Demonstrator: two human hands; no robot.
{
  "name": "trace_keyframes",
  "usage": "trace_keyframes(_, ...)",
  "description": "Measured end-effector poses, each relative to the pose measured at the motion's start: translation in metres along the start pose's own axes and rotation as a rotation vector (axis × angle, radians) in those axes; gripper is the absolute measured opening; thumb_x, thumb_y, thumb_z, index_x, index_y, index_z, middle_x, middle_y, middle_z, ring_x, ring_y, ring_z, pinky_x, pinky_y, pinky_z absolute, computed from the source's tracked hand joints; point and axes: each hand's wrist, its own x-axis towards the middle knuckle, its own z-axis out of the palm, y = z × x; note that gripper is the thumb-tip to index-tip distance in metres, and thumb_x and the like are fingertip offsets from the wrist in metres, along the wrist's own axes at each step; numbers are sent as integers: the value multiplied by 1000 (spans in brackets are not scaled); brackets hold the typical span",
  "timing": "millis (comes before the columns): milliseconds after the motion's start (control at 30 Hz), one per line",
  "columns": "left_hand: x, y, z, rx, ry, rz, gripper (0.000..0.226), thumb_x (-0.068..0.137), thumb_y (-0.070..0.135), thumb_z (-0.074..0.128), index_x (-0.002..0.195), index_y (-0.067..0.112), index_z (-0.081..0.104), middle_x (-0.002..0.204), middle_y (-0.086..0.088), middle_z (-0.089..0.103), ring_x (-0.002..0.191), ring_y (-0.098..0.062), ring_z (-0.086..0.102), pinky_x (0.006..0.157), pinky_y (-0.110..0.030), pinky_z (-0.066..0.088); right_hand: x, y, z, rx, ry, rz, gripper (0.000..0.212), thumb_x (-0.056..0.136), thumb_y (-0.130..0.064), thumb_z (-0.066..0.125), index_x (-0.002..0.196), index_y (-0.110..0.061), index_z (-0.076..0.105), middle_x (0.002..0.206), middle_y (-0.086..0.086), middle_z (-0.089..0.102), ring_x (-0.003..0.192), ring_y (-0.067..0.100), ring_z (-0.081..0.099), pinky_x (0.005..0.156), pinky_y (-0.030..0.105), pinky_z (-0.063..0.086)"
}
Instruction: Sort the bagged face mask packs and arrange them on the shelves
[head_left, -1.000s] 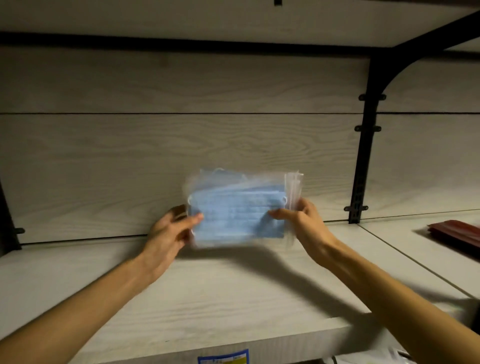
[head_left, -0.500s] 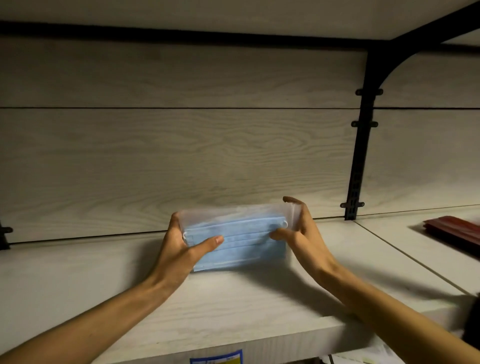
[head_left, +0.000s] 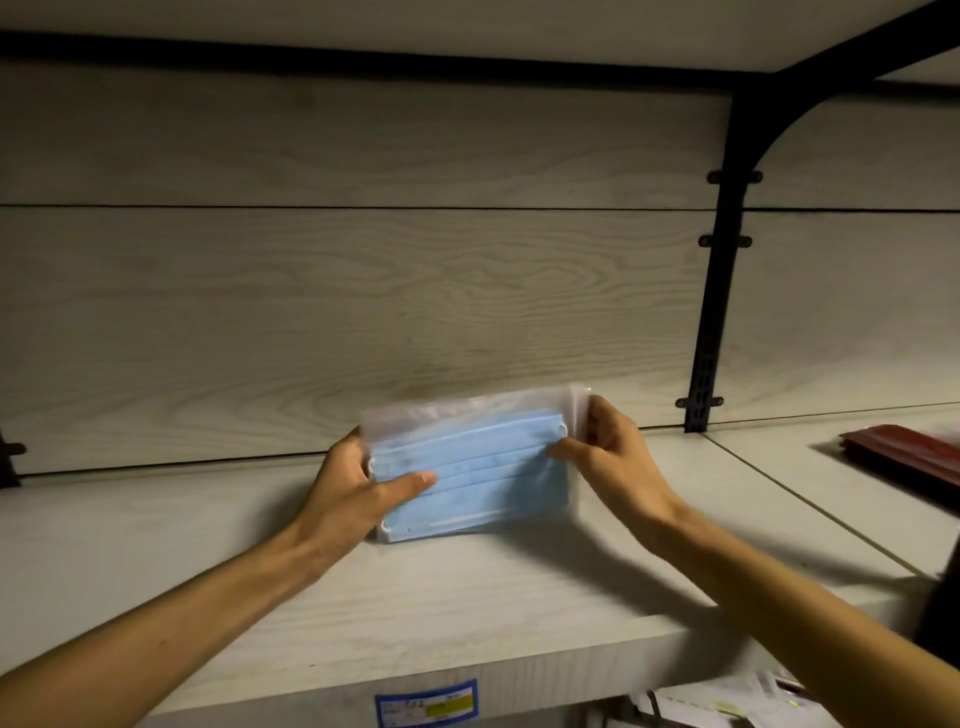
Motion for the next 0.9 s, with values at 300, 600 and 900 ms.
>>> trace_keyframes(300,5,26,5,212,20,180,33,75,-19,75,96,6,71,87,-4,74,82,-13,66,82,-32,53,20,-54,-32,-495,-178,-199,57,80,-5,79,131,-15,54,109,-4,66,100,13,65,81,18,52)
trace_keyframes(600,37,98,44,529,-43,488,35,69,21,72,102,11,71,96,-10,74,91,-20,69,80,-47,56,15,-73,-54,-1047,-339,-228,27,86,-26,70,111,-16,66,97,8,71,84,29,66,74,49,57)
trace_keyframes(900,18,57,146,-32,27,-371,65,81,54,71,130,17,48,125,-2,56,113,-23,56,98,-38,46,8,-38,-124,-345,47,400,39,68,-29,80,101,-9,71,93,11,73,79,26,67,74,36,54)
